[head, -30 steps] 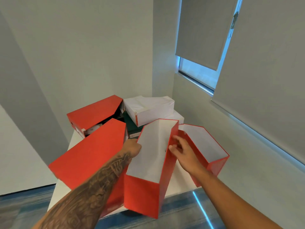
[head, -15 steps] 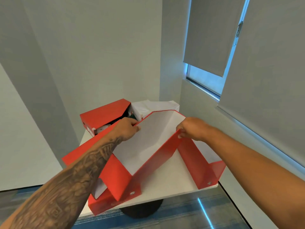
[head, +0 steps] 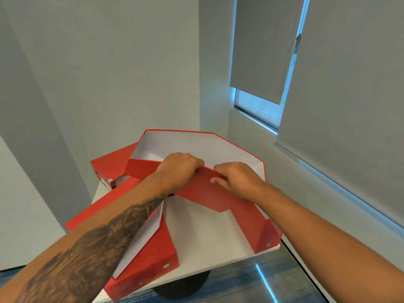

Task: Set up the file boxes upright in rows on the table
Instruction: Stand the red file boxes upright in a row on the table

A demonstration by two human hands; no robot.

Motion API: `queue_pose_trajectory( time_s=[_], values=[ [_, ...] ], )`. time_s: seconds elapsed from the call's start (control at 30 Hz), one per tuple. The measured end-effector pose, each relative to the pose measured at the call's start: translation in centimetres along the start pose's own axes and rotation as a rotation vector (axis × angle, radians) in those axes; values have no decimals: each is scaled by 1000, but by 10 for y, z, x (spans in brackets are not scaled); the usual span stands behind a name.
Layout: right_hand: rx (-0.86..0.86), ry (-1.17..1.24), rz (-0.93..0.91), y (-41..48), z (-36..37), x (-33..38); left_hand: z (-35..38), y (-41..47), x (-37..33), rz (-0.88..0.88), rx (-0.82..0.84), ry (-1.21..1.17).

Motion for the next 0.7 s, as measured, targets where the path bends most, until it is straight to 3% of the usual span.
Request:
queue_pose_trajectory(
  time_s=[0.17, 0.33, 0.43, 0.53, 0.6, 0.7],
  values=[
    [-312, 120, 155, -16, -35, -41, 11, 3, 24, 100, 13, -38],
    [102, 343, 523, -29, 7, -92, 40, 10, 33, 143, 2, -142],
    [74, 352, 567, -35, 25, -98, 70, 18, 39, 129, -98, -198],
    [47, 327, 605, -35, 36, -100, 119, 17, 39, -36, -86, -549],
    [75, 307, 679, -38, 49, -105, 152, 14, 33, -250, -20, -915],
    [71, 299, 756, -41, 68, -114, 185, 8, 18, -556, 86, -1275]
  ],
)
Point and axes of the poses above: each hand's wrist, its own y-axis towards the middle knuckle, its own z-axis out of the palm, x = y × z, the point moved 6 cm from there along y, towards the middle knuckle, and after that the axes turned 7 degrees about y, right-handed, at the moved point
